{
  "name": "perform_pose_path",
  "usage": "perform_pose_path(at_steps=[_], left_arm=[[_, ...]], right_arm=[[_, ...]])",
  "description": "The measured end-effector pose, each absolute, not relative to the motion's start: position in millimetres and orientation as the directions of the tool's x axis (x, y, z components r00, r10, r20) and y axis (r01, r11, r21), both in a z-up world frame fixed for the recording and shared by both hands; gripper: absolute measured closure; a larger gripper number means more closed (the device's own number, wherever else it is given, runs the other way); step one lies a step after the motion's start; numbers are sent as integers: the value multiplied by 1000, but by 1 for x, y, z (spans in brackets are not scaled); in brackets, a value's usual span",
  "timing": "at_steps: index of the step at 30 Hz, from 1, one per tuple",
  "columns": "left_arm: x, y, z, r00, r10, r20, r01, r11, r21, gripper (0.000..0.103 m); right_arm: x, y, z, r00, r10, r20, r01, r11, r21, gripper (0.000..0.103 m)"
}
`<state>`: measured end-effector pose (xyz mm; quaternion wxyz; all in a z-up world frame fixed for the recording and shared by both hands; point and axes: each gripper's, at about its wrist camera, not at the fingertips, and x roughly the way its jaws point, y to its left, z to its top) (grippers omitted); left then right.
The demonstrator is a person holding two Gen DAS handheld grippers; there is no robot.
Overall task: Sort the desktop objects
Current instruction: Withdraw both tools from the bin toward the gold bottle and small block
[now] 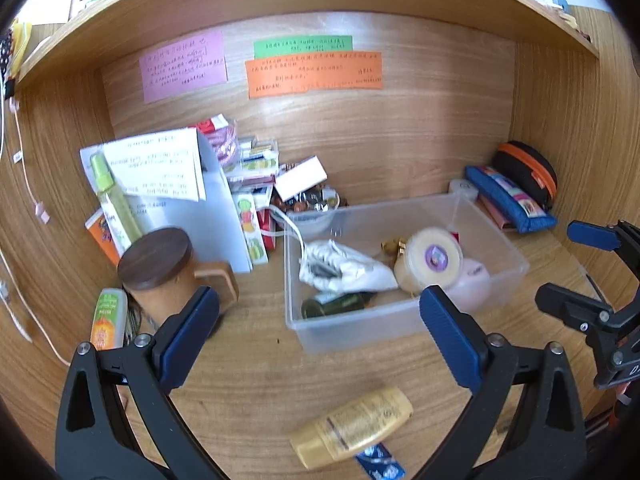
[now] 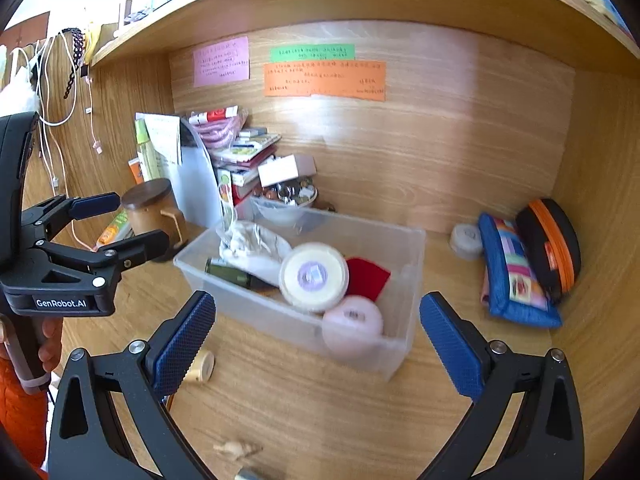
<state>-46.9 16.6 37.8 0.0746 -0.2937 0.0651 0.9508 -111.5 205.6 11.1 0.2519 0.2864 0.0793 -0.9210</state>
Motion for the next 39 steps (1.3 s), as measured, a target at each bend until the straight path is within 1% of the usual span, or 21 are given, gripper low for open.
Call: perform_pose_path(at_steps=[9,16,21,24,28,32,36,39], left_arm=[[-25,12,3,-770,95,-631,-184,-980,77,1],[-18,6,-32,-696,114,-709,-204,-978,42,1],[-16,8,-50,-658,127,-742,-223,-974,31,1],[-17,11,-58,-645,125,-754,-235,-971,40,1],[-23,17,-71,-597,151,-788,-259,-966,12,1],[-27,20,-80,-587,132,-799,-250,-968,24,1],[-31,16,-86,-569,146,-809,-242,-970,-6,1],[-33,15,-86,-579,138,-804,-231,-973,-1,1]], right_arm=[[-83,226,-10,-726,-385,-570,456,-890,19,1],[-68,235,-31,-693,-408,-594,468,-882,59,1],[-61,236,-52,-654,-413,-634,485,-872,69,2],[-55,237,-62,-631,-428,-647,501,-861,81,2],[-47,238,-71,-607,-447,-657,522,-848,95,3],[-44,235,-80,-577,-460,-675,535,-837,113,13],[-42,232,-90,-565,-445,-695,544,-834,91,15],[-42,230,-96,-555,-436,-708,547,-833,84,24]])
